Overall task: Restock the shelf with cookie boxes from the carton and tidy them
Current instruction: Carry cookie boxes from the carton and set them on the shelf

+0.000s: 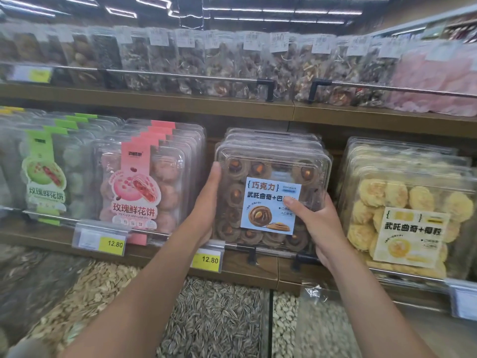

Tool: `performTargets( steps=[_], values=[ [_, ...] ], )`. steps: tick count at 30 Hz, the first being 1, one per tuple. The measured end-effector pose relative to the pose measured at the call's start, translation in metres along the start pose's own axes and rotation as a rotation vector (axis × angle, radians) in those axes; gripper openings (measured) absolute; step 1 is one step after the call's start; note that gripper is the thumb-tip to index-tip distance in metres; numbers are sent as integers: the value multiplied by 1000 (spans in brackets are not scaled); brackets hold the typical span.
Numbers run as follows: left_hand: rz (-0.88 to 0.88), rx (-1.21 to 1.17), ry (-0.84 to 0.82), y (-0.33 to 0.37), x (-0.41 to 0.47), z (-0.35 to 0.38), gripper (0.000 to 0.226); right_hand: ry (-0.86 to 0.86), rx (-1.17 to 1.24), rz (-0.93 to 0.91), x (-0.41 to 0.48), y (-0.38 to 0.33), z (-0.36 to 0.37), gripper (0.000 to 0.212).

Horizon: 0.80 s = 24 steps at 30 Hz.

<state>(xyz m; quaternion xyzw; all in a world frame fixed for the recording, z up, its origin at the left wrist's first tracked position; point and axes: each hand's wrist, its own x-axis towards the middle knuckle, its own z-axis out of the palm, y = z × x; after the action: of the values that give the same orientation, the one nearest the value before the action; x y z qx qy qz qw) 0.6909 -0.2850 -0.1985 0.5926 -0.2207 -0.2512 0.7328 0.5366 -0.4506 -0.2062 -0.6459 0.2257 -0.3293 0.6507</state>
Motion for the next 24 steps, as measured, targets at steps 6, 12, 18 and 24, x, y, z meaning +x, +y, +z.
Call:
performTargets(
  steps=[6,12,18,24],
  values=[
    [105,69,27,-7,0,-6,65,-4,15,6,0,0,1,67],
    [96,60,55,-5,-1,-2,59,2,-1,8,1,1,1,68],
    [119,72,101,-2,-2,2,49,32,-31,-28,0,1,1,72],
    [150,161,188,-2,-7,5,42,75,-140,-13,-7,-3,4,80]
  ],
)
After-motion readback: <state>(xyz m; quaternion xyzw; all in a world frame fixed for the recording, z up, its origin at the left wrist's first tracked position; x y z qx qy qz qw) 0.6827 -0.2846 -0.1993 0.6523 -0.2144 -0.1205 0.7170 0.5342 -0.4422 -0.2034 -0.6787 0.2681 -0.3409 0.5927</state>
